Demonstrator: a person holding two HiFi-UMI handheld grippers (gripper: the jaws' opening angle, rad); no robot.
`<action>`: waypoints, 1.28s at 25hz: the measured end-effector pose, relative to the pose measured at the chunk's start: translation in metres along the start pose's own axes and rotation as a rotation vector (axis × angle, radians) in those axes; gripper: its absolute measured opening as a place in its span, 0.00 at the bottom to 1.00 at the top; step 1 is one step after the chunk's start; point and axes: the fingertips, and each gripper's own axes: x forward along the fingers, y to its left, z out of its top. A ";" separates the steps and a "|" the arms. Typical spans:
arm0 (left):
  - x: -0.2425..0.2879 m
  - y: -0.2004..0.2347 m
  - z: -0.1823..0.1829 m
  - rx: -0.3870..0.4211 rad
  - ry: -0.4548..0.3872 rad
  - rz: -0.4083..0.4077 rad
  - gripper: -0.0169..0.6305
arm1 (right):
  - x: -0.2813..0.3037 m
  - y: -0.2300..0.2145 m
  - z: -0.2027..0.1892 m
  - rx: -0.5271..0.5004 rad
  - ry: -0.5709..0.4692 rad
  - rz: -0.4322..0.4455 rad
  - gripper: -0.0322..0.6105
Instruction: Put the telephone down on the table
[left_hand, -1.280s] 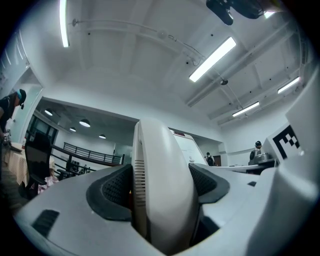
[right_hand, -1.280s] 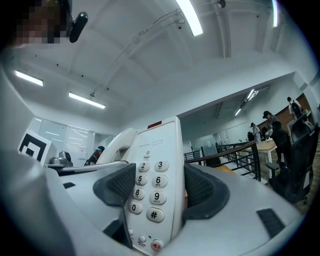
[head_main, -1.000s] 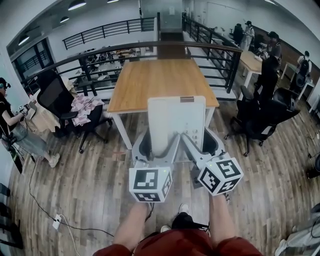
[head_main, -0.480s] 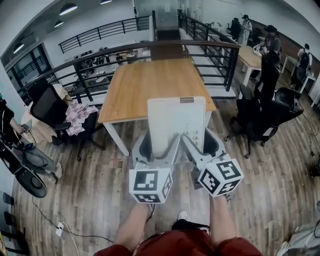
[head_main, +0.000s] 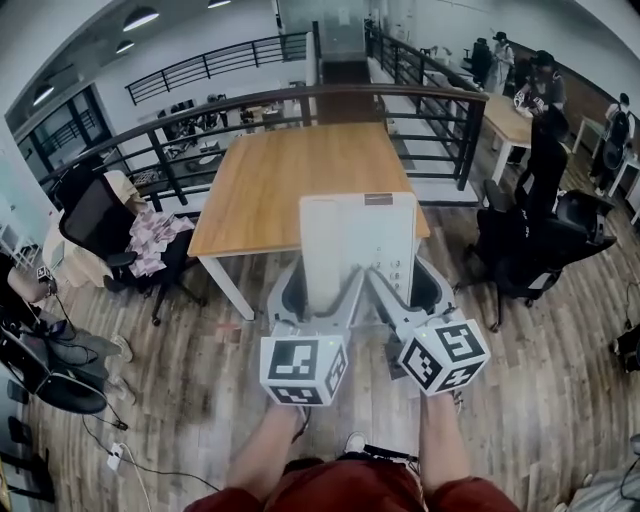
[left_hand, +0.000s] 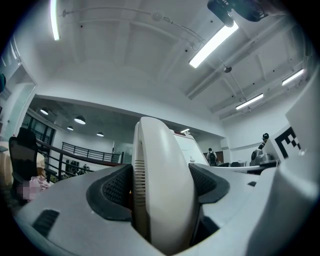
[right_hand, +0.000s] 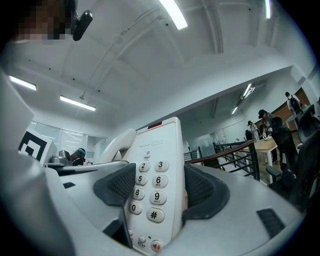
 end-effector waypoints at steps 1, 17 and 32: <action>0.004 -0.001 0.000 -0.001 -0.001 0.002 0.60 | 0.002 -0.004 0.001 -0.001 -0.001 0.001 0.52; 0.081 0.035 -0.019 -0.046 0.008 -0.015 0.60 | 0.072 -0.049 -0.011 -0.024 0.030 -0.027 0.52; 0.156 0.166 -0.019 -0.062 -0.003 0.002 0.60 | 0.223 -0.037 -0.031 -0.040 0.043 -0.009 0.52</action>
